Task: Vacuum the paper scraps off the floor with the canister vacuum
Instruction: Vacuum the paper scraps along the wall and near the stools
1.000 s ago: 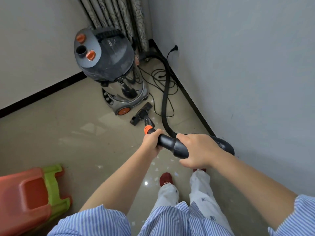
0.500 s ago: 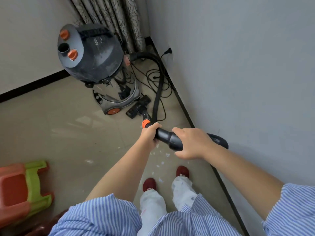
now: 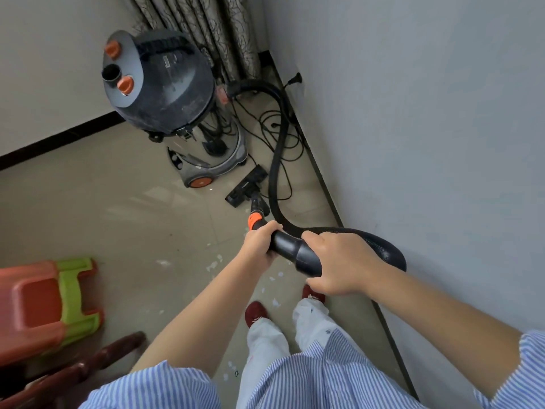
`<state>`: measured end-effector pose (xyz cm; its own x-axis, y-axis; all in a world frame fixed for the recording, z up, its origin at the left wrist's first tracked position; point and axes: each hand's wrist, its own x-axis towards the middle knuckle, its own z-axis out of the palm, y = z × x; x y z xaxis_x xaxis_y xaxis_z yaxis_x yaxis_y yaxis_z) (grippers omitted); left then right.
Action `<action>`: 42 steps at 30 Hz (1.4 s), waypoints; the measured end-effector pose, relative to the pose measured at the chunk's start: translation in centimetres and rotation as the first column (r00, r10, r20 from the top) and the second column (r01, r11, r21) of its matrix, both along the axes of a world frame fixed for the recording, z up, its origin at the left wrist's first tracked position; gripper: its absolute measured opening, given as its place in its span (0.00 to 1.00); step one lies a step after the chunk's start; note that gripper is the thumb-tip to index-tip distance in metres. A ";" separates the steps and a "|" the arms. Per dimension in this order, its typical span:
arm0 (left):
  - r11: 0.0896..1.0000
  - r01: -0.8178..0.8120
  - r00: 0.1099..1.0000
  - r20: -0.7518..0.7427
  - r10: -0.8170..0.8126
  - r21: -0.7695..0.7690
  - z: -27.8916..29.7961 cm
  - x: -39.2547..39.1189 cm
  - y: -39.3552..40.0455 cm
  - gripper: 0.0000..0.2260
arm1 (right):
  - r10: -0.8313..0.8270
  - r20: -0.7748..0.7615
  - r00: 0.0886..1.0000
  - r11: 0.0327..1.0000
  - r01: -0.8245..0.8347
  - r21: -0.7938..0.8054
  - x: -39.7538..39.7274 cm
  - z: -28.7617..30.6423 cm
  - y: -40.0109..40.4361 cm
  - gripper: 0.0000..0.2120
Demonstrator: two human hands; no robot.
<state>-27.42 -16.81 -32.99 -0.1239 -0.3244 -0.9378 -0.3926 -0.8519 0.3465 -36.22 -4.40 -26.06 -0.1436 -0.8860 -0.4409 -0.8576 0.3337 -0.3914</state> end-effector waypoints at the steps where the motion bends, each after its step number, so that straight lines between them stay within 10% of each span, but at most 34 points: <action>1: 1.000 -0.011 1.000 0.003 0.011 -0.007 0.5 0.7 0.2 0.11 | 0.016 0.003 1.000 1.000 -0.016 -0.015 0.5 0.5 0.2 0.23; 20: 0.984 -0.150 0.989 -0.021 0.149 -0.091 1.7 6.3 0.7 0.05 | 0.114 0.007 0.993 0.988 -0.113 -0.102 4.8 1.4 -0.2 0.21; 42: 0.975 0.176 0.981 0.106 -0.162 -0.138 -5.8 -0.7 -0.3 0.08 | -0.250 0.091 0.964 0.956 0.260 -0.136 3.3 -8.1 1.3 0.26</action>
<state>-28.13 -17.07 -38.83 -0.1027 -0.4406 -0.8918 -0.5629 -0.7135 0.4173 -32.91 -3.11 -34.13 -0.3458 -0.8794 -0.3273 -0.7190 0.4724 -0.5097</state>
